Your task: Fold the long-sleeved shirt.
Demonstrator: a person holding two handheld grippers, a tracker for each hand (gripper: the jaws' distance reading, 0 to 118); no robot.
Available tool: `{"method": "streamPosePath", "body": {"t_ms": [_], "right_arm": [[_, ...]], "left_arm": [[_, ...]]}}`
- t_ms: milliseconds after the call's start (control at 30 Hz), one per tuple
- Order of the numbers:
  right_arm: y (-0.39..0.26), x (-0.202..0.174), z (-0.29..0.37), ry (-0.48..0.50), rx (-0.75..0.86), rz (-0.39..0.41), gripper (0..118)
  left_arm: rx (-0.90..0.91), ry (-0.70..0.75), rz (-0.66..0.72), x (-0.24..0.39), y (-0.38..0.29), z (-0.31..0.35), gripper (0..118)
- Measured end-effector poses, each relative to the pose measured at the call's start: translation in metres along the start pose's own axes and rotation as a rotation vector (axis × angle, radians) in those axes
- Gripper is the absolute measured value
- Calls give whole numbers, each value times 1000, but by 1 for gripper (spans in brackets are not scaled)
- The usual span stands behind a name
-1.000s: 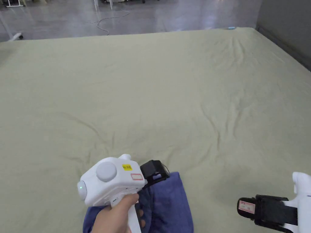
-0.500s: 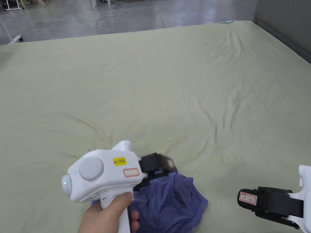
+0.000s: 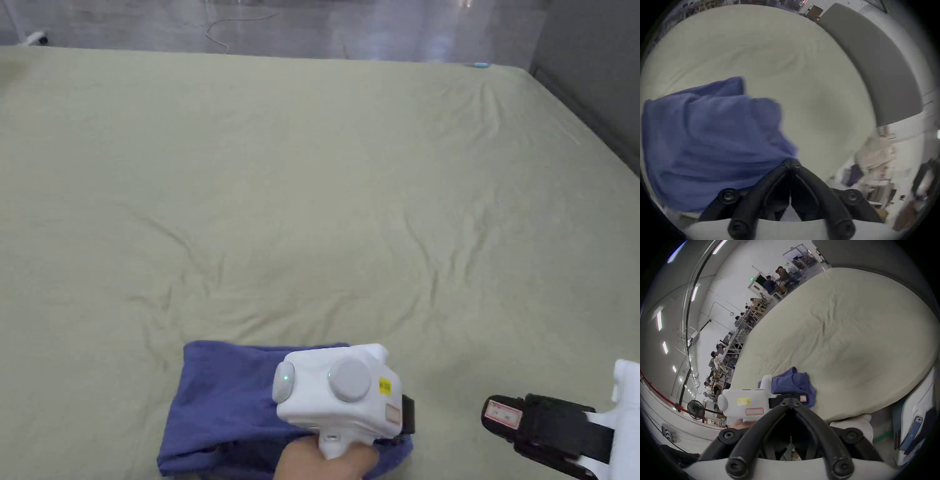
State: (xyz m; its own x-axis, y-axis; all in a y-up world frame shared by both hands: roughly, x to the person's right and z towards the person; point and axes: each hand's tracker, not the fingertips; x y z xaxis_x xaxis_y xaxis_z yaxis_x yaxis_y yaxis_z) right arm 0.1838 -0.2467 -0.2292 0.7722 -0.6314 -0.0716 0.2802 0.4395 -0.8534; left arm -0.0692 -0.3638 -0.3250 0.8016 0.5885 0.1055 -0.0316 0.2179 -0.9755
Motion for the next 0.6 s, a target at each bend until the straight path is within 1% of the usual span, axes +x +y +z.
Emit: {"method": "streamPosePath", "body": {"t_ms": [33,100,167,233,300,400,467,500,567,600], "right_arm": [[3,0,3,3,26,-3,0],[14,-1,11,2,102,-18,0],[24,-4,10,-4,147,-26,0],[36,-13,-4,-5,132,-36,0],[43,-26,-35,7,68,-31,0],[41,-55,-96,-39,-73,50,0],[31,-69,-139,-87,-180,72,0],[28,-67,-163,-111,-230,81,0],[14,-65,-201,-200,-312,92,0],[4,-59,-224,-301,-381,119,0]], "left_arm": [[9,-82,22,4,2,7,0],[39,-162,19,10,5,33,0],[87,-159,13,0,9,67,0],[145,-140,45,-27,10,106,0],[209,-69,113,-66,11,148,0],[297,93,198,-123,4,195,0],[308,183,225,-155,-5,213,0],[294,197,251,-168,-10,218,0],[287,178,318,-183,-21,220,0],[283,153,345,-191,-25,219,0]]}}
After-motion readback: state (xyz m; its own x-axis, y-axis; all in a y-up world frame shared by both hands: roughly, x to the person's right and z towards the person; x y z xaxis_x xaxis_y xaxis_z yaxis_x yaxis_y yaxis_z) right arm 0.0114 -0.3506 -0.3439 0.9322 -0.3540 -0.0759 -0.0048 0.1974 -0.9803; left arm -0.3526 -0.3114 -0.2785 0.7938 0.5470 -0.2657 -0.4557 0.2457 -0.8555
